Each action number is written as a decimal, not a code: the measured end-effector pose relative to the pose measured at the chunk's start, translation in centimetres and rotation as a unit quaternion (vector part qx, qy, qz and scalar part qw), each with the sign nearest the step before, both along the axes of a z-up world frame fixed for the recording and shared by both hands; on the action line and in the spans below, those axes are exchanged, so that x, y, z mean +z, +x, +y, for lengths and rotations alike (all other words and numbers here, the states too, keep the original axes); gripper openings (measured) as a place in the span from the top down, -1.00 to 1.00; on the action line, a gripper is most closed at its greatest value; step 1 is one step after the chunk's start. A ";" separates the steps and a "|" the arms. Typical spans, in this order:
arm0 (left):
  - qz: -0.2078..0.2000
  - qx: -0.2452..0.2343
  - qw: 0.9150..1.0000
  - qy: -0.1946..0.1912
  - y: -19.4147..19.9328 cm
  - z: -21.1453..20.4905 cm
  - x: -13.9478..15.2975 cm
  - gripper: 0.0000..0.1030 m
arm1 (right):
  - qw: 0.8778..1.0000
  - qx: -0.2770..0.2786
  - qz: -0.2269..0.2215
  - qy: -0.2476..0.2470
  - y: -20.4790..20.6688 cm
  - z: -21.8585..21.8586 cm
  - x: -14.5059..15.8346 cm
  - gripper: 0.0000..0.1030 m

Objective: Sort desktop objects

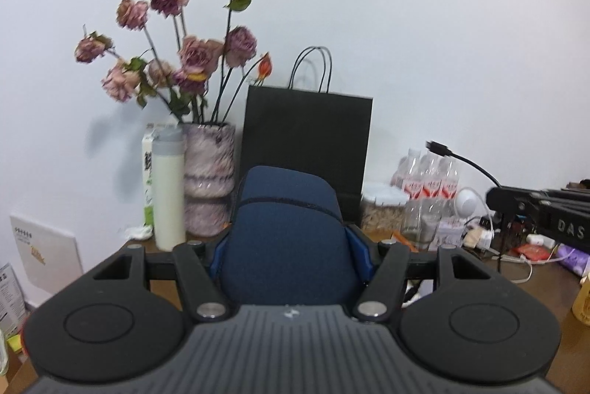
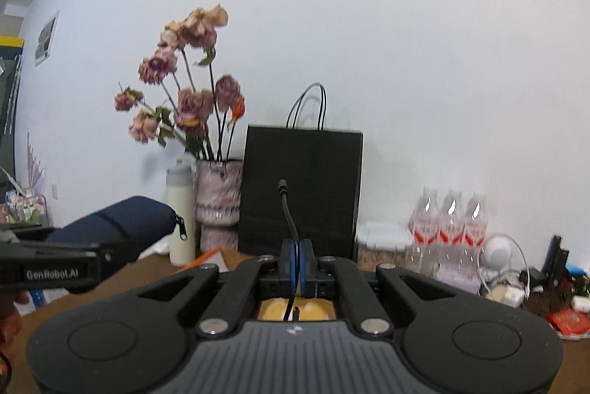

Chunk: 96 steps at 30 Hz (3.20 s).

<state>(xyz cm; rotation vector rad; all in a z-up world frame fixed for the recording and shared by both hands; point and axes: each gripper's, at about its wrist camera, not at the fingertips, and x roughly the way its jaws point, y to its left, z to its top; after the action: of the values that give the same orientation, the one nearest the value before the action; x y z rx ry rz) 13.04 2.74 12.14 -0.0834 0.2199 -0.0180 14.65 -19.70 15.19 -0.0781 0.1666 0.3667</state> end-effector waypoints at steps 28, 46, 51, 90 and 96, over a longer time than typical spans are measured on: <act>0.083 0.006 0.996 -0.019 17.4 0.4 -6.8 -0.23 | 0.994 -0.030 0.102 0.036 20.9 2.5 -9.1 0.97; 0.150 0.014 0.989 -0.009 19.7 0.6 -10.0 -0.23 | 0.987 -0.029 0.158 0.011 22.3 2.9 -12.2 0.97; 0.164 0.013 0.986 -0.002 20.0 0.5 -10.7 -0.24 | 0.985 -0.031 0.172 0.005 22.3 3.1 -12.5 0.95; 0.128 0.036 0.991 0.019 15.0 1.0 -8.1 -1.00 | 0.985 -0.035 0.168 -0.027 16.4 2.2 -10.6 -1.00; 0.124 0.039 0.991 0.016 12.8 1.4 -7.5 -1.00 | 0.985 -0.041 0.169 -0.022 14.1 1.5 -10.4 -1.00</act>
<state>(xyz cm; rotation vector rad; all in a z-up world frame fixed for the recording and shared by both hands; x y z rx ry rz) 25.84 4.13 4.63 -0.0619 0.4652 0.0741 28.76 -18.21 4.76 -0.0513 0.5127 0.2926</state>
